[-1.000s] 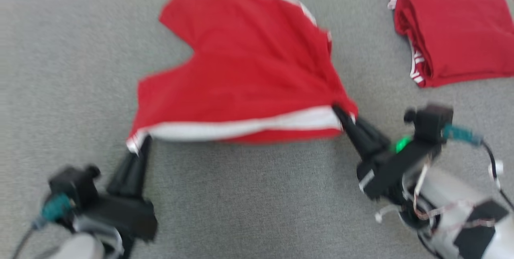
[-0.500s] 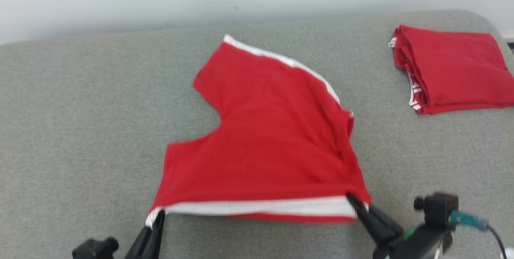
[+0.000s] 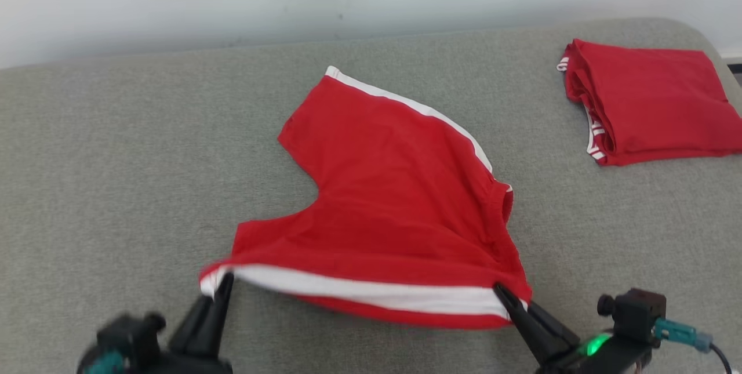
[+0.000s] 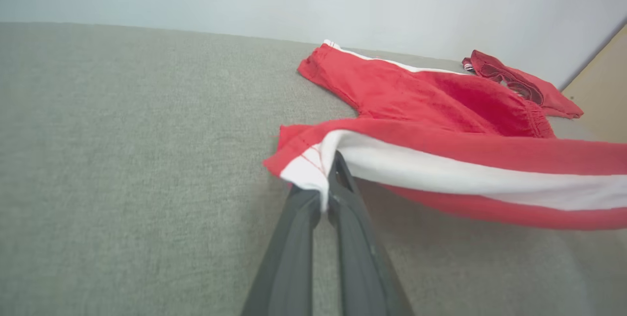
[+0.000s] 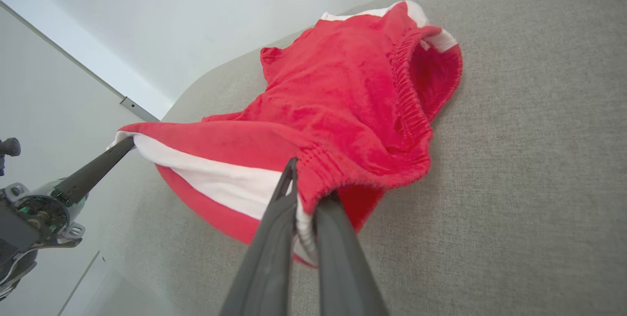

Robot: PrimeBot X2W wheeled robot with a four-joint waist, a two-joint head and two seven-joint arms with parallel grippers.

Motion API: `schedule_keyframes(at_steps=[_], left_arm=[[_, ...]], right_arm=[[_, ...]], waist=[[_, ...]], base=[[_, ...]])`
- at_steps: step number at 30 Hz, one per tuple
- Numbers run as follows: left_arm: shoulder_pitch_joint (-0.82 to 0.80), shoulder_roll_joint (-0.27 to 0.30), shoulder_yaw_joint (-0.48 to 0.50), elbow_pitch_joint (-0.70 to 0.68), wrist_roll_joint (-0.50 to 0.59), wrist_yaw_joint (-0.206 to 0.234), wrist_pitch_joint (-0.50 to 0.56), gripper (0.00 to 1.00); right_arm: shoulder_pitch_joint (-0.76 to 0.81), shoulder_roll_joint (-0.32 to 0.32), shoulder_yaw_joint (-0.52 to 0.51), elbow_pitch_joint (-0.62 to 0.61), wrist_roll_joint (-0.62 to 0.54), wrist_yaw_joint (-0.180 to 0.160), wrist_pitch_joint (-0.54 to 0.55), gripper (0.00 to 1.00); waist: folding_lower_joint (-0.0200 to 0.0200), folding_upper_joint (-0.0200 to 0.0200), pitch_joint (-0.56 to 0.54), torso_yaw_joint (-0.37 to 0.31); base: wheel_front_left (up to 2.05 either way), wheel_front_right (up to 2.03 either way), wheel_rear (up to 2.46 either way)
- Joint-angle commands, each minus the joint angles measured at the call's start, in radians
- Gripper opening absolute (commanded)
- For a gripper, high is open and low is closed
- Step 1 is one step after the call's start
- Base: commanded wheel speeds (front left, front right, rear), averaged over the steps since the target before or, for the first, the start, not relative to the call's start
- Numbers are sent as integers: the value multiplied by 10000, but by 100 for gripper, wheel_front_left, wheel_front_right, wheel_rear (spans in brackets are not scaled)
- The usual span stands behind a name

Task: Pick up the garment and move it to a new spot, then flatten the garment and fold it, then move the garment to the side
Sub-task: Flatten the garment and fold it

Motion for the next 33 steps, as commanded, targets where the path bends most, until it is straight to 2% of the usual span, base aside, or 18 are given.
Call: schedule_keyframes(at_steps=[1,8,11,14,22,30,32,33], left_arm=[[-371,96,-11,-41,136,-108,72,0],[-3205,716,-222,486,573,-924,1254,0],[-5097,972,-357,1117,688,-1348,1944,0],[-6481,1167,-589,1724,782,-1567,2467,0],[-9449,1180,-1611,3751,776,-1703,3136,0],[-11238,1092,-2959,5770,400,-1704,2630,0],[-11498,1071,-3215,6191,290,-1705,2387,2],[-11602,1065,-3362,6372,275,-1705,2247,7]], right_arm=[[-71,81,-138,-72,-129,-30,65,0],[-931,865,-975,-340,-955,-30,347,0],[-1762,1409,-1405,-43,-1328,-30,219,0],[-2444,1850,-1627,279,-1635,-30,69,0],[-4048,2602,-1754,1203,-2457,-30,-240,0],[-5119,3339,-1586,2246,-3065,-30,-630,0],[-5274,3450,-1503,2447,-3278,-30,-756,18],[-5317,3507,-1515,2530,-3374,-30,-841,37]], waist=[[0,-1,118,-95],[0,-1,873,-576],[0,-1,1571,-1016],[0,-1,2098,-1309],[0,-1,3166,-2010],[0,-1,3703,-2381],[0,-1,3725,-2413],[0,-1,3715,-2430]], base=[[0,0,0],[0,0,0],[0,0,0],[0,0,0],[0,0,0],[0,0,0],[0,0,0],[0,0,0]])
